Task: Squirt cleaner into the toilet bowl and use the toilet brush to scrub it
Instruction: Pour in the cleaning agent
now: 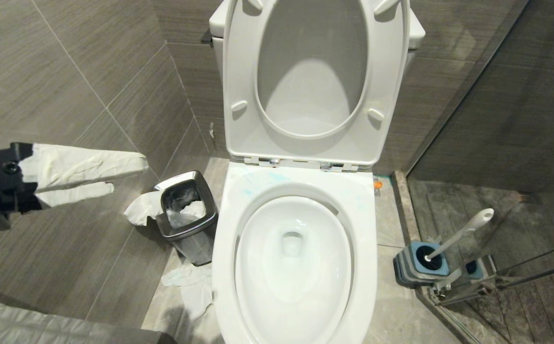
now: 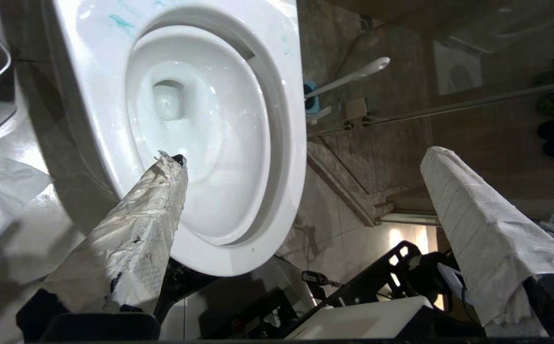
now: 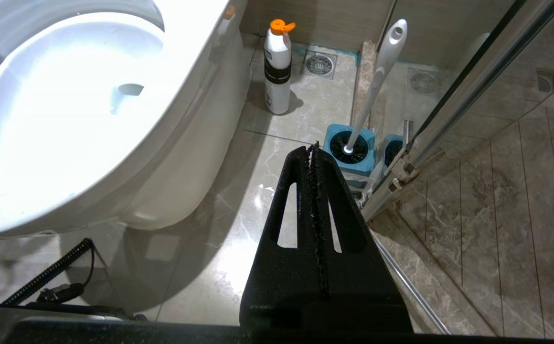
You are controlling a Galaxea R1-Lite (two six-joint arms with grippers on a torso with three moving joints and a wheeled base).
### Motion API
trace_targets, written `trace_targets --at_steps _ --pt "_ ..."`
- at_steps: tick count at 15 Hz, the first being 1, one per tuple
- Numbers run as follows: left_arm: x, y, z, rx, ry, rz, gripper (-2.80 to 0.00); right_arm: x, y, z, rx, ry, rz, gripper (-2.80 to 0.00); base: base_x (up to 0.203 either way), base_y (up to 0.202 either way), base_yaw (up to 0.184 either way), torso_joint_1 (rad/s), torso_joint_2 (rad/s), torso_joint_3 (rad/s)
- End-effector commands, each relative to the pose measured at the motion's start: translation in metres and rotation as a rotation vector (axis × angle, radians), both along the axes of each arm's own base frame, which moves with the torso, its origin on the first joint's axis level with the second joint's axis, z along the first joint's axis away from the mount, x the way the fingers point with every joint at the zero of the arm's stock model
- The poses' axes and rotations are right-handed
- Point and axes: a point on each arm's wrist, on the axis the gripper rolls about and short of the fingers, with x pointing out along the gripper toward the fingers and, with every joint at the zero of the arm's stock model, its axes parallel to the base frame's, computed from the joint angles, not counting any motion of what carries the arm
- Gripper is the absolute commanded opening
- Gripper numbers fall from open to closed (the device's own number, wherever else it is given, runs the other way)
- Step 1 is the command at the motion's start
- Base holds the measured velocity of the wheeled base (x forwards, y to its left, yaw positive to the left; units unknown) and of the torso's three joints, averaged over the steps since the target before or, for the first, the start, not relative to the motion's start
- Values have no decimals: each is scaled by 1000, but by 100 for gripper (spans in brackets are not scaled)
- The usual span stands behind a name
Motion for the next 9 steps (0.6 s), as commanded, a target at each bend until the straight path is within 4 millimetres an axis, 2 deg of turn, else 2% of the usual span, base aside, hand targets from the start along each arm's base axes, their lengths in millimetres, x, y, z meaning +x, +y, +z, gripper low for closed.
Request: trace_targets --at_steps 1,2,7,9 --pt "-3 2 3 -11 -23 7 0 0 0 0 0 0 1 -280 0 0 0 0 0 0" --pt "-3 2 4 -12 -34 25 -280 0 0 0 0 0 1 -280 0 0 0 0 0 0" --pt "-1 3 8 -19 -80 86 -280 0 0 0 0 0 1 -280 0 0 0 0 0 0" --pt "0 5 10 -4 -99 171 -280 0 0 0 0 0 1 -280 0 0 0 0 0 0"
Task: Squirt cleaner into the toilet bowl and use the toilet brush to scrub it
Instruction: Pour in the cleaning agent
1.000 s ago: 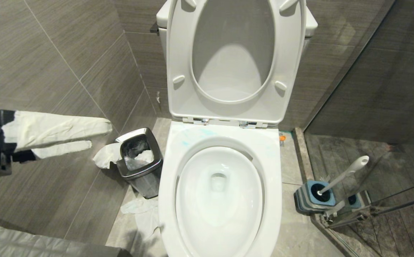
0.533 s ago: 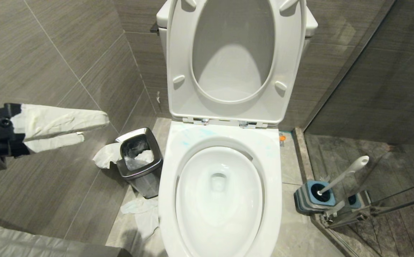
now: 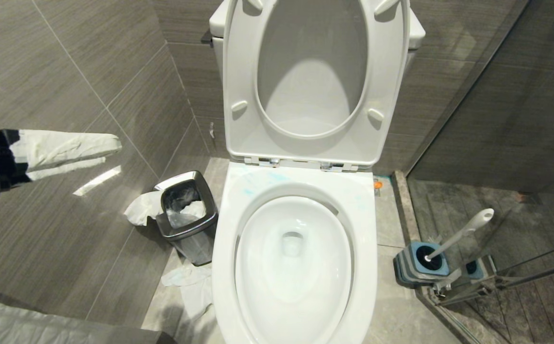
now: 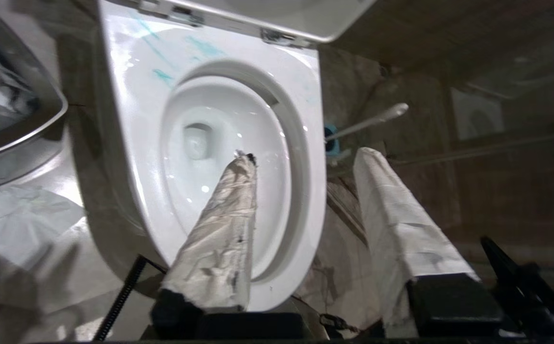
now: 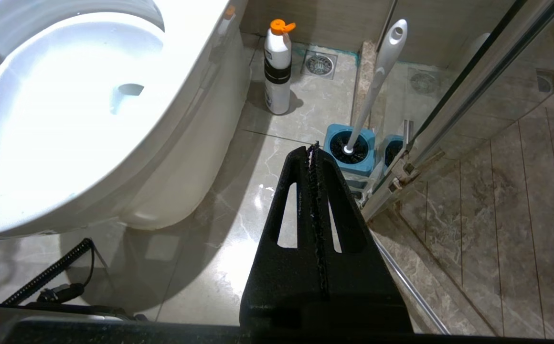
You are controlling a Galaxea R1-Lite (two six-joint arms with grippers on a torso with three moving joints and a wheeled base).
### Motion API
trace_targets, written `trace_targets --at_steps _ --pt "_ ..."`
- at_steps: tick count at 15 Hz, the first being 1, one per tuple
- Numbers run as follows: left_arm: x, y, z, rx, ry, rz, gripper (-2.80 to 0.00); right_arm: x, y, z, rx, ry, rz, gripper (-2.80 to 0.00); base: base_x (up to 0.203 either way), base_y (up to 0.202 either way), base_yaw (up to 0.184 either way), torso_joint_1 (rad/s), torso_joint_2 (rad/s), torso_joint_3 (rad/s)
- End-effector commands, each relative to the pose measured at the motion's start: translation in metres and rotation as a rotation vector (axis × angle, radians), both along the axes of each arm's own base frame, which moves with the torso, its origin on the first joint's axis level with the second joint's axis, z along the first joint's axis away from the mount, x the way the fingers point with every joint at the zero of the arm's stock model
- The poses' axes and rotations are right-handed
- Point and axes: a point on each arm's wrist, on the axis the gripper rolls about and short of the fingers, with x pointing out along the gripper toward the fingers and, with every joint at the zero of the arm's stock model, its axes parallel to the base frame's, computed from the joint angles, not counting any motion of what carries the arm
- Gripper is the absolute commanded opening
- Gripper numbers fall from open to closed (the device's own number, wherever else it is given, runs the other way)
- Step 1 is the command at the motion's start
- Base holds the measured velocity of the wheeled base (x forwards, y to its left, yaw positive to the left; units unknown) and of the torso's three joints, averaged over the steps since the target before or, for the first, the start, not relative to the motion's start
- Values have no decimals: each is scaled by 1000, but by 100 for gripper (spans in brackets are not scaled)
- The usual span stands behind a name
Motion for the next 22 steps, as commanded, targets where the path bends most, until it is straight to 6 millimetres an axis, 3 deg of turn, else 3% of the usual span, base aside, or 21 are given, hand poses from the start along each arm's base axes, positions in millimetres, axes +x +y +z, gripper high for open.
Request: trace_targets --at_steps 1,4,7,14,17,22 --pt "-1 3 4 1 -39 99 -280 0 0 0 0 0 1 -280 0 0 0 0 0 0" --pt "-11 12 23 -46 -220 284 -280 0 0 0 0 0 1 -280 0 0 0 0 0 0" --pt "-40 27 35 -11 -367 353 -280 0 0 0 0 0 1 -280 0 0 0 0 0 0" --pt "-96 58 38 138 -551 644 -280 0 0 0 0 0 1 -280 0 0 0 0 0 0" --pt "-131 63 25 182 -625 700 -280 0 0 0 0 0 1 -280 0 0 0 0 0 0" --pt "-183 66 -24 323 -704 698 -280 0 0 0 0 0 1 -280 0 0 0 0 0 0"
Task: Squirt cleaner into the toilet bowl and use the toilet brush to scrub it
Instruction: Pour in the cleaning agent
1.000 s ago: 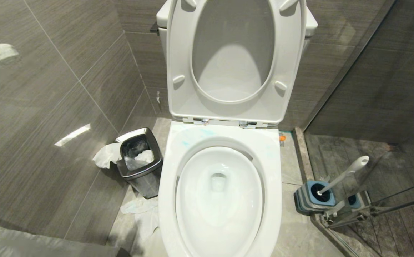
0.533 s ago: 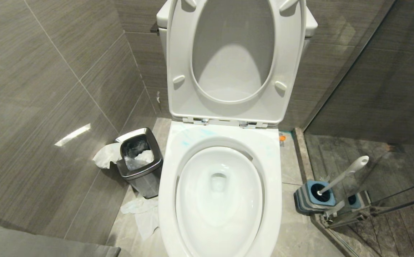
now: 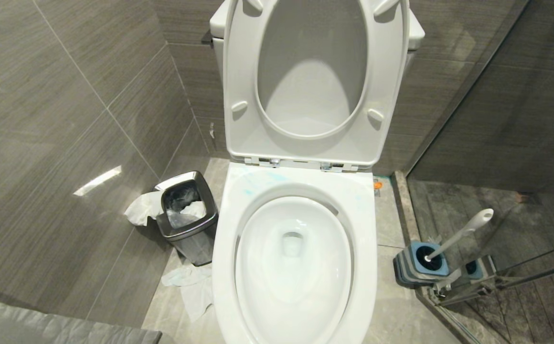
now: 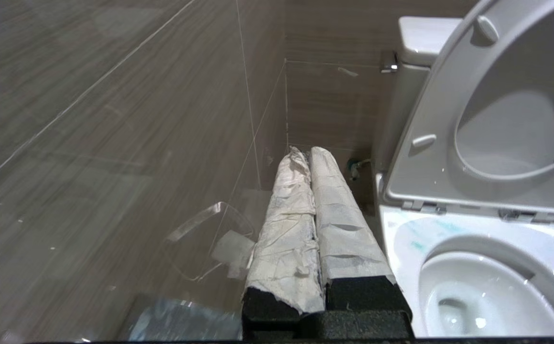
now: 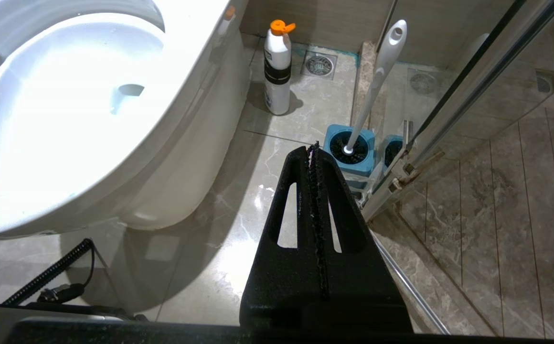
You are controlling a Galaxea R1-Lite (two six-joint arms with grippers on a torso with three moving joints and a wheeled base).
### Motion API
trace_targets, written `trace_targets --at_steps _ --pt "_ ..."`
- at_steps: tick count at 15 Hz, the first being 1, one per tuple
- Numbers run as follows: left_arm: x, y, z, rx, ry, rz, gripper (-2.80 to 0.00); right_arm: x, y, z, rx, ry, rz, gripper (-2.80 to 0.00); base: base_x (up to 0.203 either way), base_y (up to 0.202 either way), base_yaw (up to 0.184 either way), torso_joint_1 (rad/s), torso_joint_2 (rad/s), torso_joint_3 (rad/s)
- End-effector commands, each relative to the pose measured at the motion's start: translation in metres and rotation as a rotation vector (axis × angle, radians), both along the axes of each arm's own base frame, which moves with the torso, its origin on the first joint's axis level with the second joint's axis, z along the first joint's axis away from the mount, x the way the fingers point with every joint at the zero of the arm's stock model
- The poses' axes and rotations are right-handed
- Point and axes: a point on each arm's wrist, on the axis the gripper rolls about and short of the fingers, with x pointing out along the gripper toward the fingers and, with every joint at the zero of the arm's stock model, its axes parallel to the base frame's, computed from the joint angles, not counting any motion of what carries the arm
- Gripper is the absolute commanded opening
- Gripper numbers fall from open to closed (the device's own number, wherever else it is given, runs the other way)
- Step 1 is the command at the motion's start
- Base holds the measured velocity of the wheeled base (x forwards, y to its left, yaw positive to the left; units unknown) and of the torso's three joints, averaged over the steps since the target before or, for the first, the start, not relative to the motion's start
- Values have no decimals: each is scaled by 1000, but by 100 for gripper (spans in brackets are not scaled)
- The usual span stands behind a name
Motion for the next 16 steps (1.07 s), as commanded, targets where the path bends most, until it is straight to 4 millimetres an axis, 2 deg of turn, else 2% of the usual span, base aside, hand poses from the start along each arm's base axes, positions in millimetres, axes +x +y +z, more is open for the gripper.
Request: trace_targets --at_steps 1,4,7,12,16 --pt "-36 1 -26 23 -18 30 -280 0 0 0 0 0 1 -280 0 0 0 0 0 0" --pt "-52 -10 -49 83 21 1 -280 0 0 0 0 1 1 -280 0 0 0 0 0 0" --pt "-43 -11 -69 103 64 -50 -280 0 0 0 0 1 1 -280 0 0 0 0 0 0" --pt "-43 -9 -107 126 48 -141 -280 0 0 0 0 1 1 -280 0 0 0 0 0 0" --pt "-31 -9 -158 147 87 -135 -280 0 0 0 0 1 1 -280 0 0 0 0 0 0"
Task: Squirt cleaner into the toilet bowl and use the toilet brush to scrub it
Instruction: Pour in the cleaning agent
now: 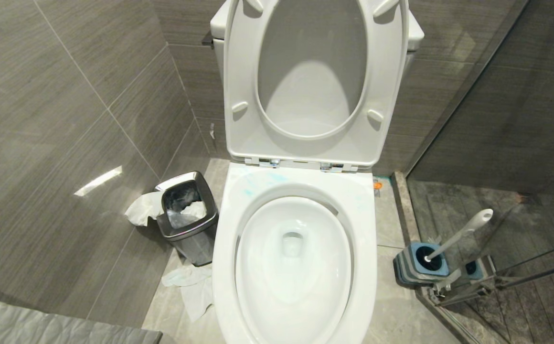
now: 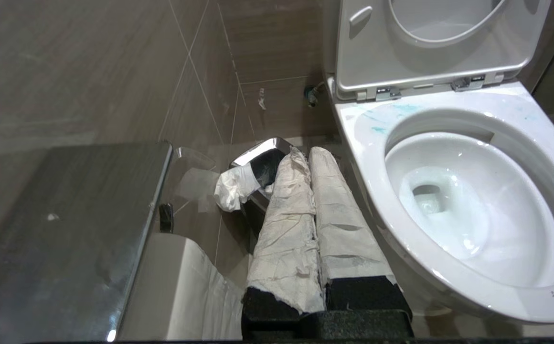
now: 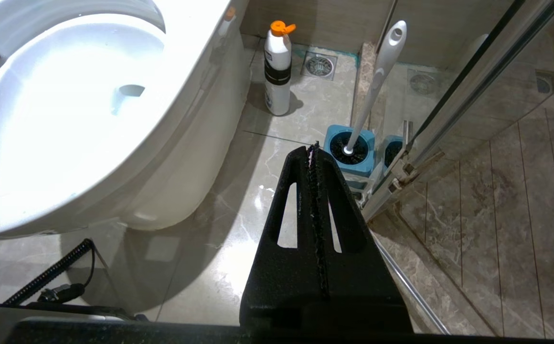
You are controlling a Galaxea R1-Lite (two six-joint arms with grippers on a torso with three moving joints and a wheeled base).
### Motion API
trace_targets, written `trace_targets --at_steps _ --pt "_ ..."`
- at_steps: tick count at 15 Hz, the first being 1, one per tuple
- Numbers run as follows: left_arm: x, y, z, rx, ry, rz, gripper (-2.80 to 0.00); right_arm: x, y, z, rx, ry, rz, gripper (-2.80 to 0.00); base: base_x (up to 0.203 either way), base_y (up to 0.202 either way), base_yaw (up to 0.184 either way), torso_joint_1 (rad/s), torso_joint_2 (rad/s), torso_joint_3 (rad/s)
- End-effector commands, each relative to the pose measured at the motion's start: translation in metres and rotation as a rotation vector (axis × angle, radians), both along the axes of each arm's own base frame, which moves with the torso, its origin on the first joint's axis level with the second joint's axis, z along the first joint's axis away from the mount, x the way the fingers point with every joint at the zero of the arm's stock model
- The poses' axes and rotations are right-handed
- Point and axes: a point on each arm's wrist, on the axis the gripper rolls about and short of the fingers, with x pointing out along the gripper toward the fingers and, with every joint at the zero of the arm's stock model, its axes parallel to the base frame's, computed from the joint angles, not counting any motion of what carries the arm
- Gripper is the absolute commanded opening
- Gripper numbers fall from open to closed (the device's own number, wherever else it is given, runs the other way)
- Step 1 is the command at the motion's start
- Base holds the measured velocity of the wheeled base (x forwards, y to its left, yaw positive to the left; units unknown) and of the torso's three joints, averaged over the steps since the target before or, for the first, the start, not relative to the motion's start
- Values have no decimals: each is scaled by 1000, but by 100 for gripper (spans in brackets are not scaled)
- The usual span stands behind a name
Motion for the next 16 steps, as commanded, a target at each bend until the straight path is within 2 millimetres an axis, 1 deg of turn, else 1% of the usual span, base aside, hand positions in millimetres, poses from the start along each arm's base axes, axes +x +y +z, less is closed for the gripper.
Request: trace_targets --at_steps 1,5,8,9,11,13,16 --pt "8 0 -28 6 -9 2 -280 0 0 0 0 0 0 -280 0 0 0 0 0 0" --pt "35 0 -69 30 69 15 -280 0 0 0 0 -1 0 -280 0 0 0 0 0 0" --pt "47 0 -101 51 174 22 -280 0 0 0 0 0 0 -280 0 0 0 0 0 0" --pt "49 0 -107 60 203 43 -280 0 0 0 0 0 0 -280 0 0 0 0 0 0" --pt "48 0 -114 44 283 48 -280 0 0 0 0 0 0 -280 0 0 0 0 0 0" --pt "48 1 -114 -18 293 46 -280 0 0 0 0 -1 0 -280 0 0 0 0 0 0" --pt "48 1 -113 -38 286 56 -280 0 0 0 0 -1 0 -280 0 0 0 0 0 0"
